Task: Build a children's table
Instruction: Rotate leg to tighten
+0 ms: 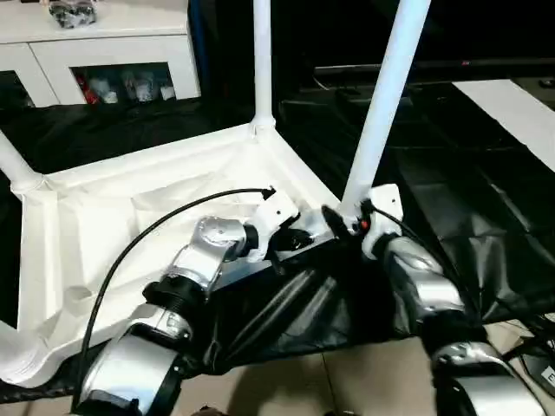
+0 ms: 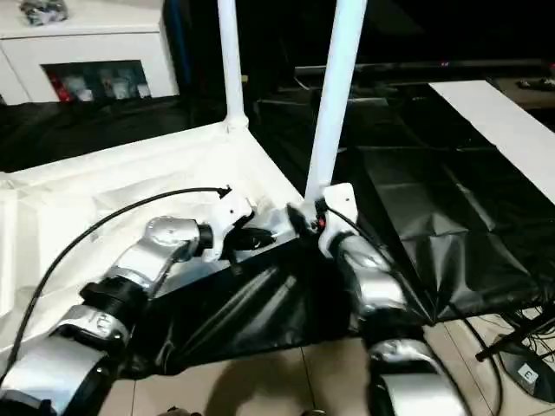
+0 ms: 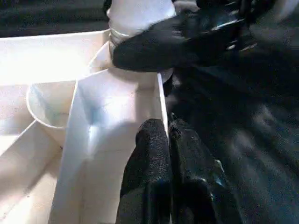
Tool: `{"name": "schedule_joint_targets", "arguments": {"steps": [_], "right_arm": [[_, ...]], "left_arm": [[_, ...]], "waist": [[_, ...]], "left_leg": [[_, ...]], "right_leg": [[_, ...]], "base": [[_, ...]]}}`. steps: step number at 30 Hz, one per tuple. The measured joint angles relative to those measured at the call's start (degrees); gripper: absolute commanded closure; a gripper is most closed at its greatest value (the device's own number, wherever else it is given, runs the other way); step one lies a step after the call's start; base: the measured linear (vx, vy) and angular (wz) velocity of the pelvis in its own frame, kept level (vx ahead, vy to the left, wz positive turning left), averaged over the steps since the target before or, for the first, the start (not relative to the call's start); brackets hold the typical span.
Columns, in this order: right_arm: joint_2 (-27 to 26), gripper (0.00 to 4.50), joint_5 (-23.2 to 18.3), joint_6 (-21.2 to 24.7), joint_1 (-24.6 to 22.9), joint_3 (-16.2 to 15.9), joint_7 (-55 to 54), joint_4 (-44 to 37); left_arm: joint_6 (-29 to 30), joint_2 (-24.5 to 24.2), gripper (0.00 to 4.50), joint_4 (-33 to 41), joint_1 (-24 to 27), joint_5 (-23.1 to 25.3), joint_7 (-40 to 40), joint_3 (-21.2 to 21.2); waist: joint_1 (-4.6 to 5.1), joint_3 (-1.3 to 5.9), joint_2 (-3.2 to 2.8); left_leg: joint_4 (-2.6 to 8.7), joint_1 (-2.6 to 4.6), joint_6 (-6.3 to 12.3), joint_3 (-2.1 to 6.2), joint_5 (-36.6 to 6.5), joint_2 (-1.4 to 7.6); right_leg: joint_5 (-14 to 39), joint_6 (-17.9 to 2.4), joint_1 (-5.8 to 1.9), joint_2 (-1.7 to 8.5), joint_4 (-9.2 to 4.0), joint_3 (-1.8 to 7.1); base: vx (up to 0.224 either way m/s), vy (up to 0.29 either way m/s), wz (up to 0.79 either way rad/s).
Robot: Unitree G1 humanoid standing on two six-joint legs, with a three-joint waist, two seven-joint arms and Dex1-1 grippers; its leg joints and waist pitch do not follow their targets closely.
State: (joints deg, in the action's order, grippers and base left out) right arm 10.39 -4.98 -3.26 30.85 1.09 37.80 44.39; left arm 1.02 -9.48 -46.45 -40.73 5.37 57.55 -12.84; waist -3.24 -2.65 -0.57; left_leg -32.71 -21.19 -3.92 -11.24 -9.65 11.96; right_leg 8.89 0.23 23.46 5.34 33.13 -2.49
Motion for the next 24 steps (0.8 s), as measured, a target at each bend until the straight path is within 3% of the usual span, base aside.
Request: {"name": "schedule_joint_targets", "arguments": {"steps": [9, 15, 24], "right_arm": [[7.13, 0.22, -3.57, 0.99, -3.1, -4.53, 24.14, -5.28], [10.28, 0.37, -3.9, 0.99, -3.11, -7.26, 33.86, -6.11], [10.97, 1.2, -3.69, 0.99, -2.14, -9.44, 38.74, -6.17]], "left_arm": [[-5.26, -4.59, 4.5, -0.86, 0.0, -1.56, 13.48, -1.31], [-5.87, -5.92, 4.5, -1.55, 0.0, -2.98, 19.78, -1.24], [-6.39, -7.74, 4.5, -1.84, 0.0, -3.79, 24.9, -1.52]], "waist": [[-1.9, 0.0, 0.0], [-2.02, -0.01, -0.01], [-2.09, -0.01, -0.01]], "left_leg": [[0.01, -0.11, 0.02, -0.16, -0.01, 0.0], [0.01, -0.09, 0.01, -0.16, -0.01, 0.01], [0.0, -0.09, 0.01, -0.15, 0.0, 0.02]], "right_leg": [[0.05, 0.0, 0.13, 0.06, -0.01, 0.04], [0.04, -0.01, 0.13, 0.06, 0.05, 0.03], [0.04, -0.02, 0.13, 0.06, 0.11, 0.01]], "base": [[0.0, 0.0, 0.0], [0.0, 0.0, 0.0], [0.0, 0.0, 0.0]]}}
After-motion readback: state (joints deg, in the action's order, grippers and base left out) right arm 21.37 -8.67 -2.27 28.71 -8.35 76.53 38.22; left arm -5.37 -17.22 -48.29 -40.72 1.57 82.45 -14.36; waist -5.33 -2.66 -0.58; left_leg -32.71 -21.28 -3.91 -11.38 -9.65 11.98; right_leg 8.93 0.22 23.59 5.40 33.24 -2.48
